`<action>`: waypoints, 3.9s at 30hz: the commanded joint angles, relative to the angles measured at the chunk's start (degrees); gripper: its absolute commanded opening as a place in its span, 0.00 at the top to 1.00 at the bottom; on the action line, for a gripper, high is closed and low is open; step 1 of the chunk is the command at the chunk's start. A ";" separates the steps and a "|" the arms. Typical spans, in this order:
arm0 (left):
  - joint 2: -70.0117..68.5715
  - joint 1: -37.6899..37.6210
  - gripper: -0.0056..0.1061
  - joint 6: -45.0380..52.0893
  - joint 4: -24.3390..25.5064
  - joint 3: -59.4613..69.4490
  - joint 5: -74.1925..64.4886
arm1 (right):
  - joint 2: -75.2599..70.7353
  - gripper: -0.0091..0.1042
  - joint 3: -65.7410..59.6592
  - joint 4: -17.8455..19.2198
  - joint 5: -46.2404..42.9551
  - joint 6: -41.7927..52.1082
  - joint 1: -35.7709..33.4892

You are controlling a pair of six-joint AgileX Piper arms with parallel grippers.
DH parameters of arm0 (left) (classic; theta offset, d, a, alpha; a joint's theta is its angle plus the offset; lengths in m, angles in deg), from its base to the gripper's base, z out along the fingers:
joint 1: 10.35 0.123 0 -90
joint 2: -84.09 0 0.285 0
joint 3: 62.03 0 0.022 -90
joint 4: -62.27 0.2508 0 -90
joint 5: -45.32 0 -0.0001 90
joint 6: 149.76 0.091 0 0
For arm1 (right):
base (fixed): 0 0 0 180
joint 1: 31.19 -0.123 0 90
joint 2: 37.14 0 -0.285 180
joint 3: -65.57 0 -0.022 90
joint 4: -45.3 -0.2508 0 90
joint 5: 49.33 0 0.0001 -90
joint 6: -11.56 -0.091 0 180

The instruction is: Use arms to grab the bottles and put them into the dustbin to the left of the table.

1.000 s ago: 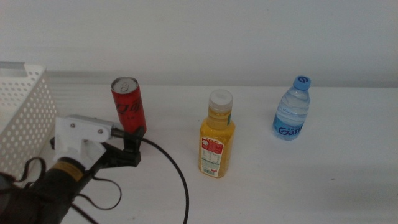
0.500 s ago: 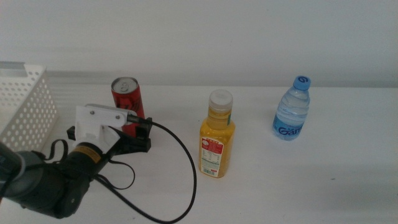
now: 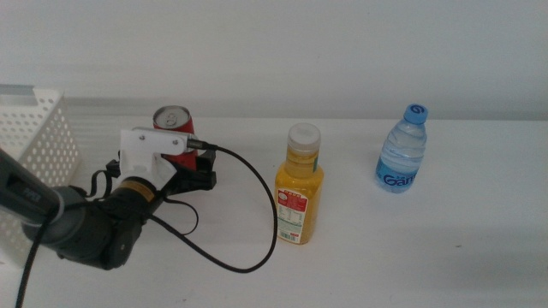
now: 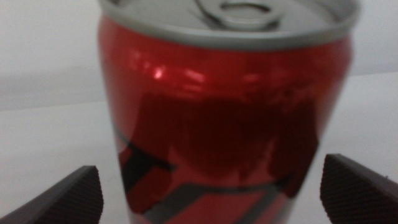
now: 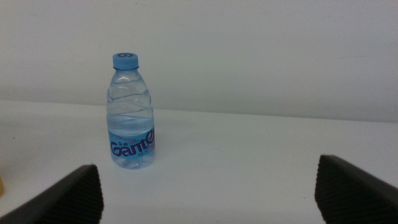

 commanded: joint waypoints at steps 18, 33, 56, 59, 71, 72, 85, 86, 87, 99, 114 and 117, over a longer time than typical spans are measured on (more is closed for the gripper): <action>4.56 -0.42 0.33 3.08 -1.42 -5.16 -0.47 | -2.31 0.12 -2.51 0.48 -0.52 0.26 0.43; -8.37 -0.45 0.97 9.73 -7.00 3.13 -7.36 | -2.31 0.12 -2.51 0.48 -0.52 0.26 0.43; -38.37 20.97 0.97 29.91 -9.08 -22.51 -106.89 | -2.31 0.12 -2.51 0.48 -0.52 0.26 0.43; -33.90 29.72 0.97 35.40 -7.88 -32.90 -117.57 | -2.31 0.12 -2.51 0.48 -0.52 0.26 0.43; -12.43 40.61 0.96 42.65 -1.30 -49.12 -122.10 | -2.31 0.12 -2.51 0.48 -0.52 0.26 0.43; -11.51 40.61 0.94 42.65 -0.89 -48.99 -121.75 | -2.31 0.12 -2.51 0.48 -0.52 0.26 0.43; -10.65 38.75 0.11 42.35 4.65 -51.73 -123.99 | -2.31 0.12 -2.51 0.48 -0.52 0.26 0.43; -11.59 38.05 0.11 41.37 5.87 -53.10 -126.10 | -2.31 0.12 -2.51 0.48 -0.52 0.26 0.43; -12.58 37.17 0.11 39.75 6.95 -54.53 -128.27 | -2.31 0.12 -2.51 0.48 -0.52 0.26 0.43; -36.33 17.42 0.11 18.66 -2.09 -49.76 -129.80 | -2.31 0.12 -2.51 0.48 -0.52 0.26 0.43; -61.54 -12.34 0.11 16.78 -7.18 -0.47 -80.74 | -2.31 0.12 -2.51 0.48 -0.52 0.26 0.43; -63.14 -16.79 0.11 13.98 -5.96 9.70 -60.37 | -2.31 0.12 -2.51 0.48 -0.52 0.26 0.43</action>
